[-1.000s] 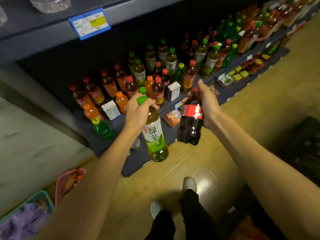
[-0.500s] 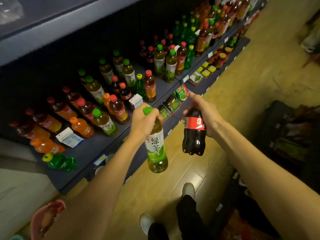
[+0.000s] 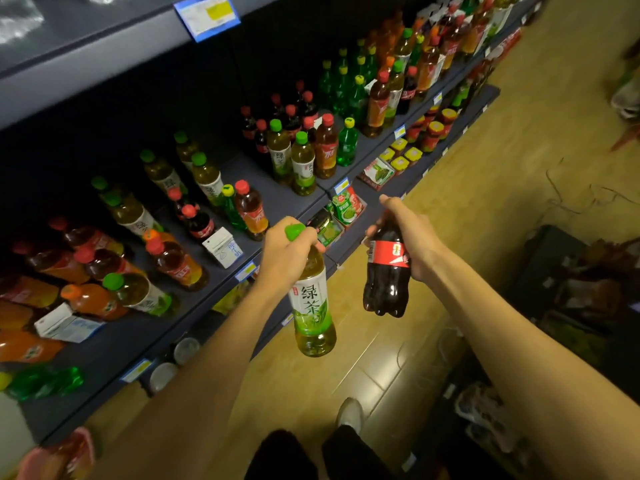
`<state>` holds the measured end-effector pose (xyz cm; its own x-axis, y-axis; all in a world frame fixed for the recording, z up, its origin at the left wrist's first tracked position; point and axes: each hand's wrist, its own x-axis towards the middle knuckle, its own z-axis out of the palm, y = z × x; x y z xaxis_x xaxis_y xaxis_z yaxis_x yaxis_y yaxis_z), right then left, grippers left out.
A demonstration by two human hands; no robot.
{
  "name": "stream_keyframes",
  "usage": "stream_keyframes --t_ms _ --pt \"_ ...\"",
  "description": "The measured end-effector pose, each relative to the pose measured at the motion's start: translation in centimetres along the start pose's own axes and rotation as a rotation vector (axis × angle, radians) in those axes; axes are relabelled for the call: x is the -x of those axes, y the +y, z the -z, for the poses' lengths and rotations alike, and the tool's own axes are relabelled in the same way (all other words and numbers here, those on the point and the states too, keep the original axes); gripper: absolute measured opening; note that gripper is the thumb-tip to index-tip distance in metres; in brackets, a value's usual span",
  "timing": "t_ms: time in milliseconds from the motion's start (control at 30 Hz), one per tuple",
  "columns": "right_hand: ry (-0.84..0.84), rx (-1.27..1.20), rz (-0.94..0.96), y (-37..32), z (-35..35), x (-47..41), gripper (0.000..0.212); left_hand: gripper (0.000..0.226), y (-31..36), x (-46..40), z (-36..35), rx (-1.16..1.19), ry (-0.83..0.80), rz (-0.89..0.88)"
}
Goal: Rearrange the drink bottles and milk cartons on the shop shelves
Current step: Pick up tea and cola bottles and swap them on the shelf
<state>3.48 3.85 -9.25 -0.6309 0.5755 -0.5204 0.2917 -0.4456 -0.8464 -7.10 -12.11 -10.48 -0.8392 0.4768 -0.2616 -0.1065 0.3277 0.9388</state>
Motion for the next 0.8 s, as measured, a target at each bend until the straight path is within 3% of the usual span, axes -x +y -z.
stream_keyframes --t_ms 200,300,467,633,800 --pt "0.0 0.043 -0.056 -1.5 -0.2 -2.6 0.034 0.014 0.2 -2.0 -1.0 -0.009 0.027 0.035" --pt "0.006 0.07 -0.078 -2.0 -1.5 -4.1 0.022 0.006 -0.3 -3.7 -0.2 -0.013 0.054 0.046" --pt "0.0 0.109 -0.117 -2.8 -4.0 -6.8 0.009 0.015 -1.1 -7.2 1.7 0.002 0.117 0.056" --pt "-0.004 0.162 -0.148 -4.1 -6.4 -9.7 0.023 0.014 -0.9 -10.5 3.2 0.017 0.127 0.069" --pt "-0.032 0.163 -0.119 -5.2 -7.6 -11.9 0.011 0.018 -1.2 -12.9 4.2 0.032 0.121 0.102"
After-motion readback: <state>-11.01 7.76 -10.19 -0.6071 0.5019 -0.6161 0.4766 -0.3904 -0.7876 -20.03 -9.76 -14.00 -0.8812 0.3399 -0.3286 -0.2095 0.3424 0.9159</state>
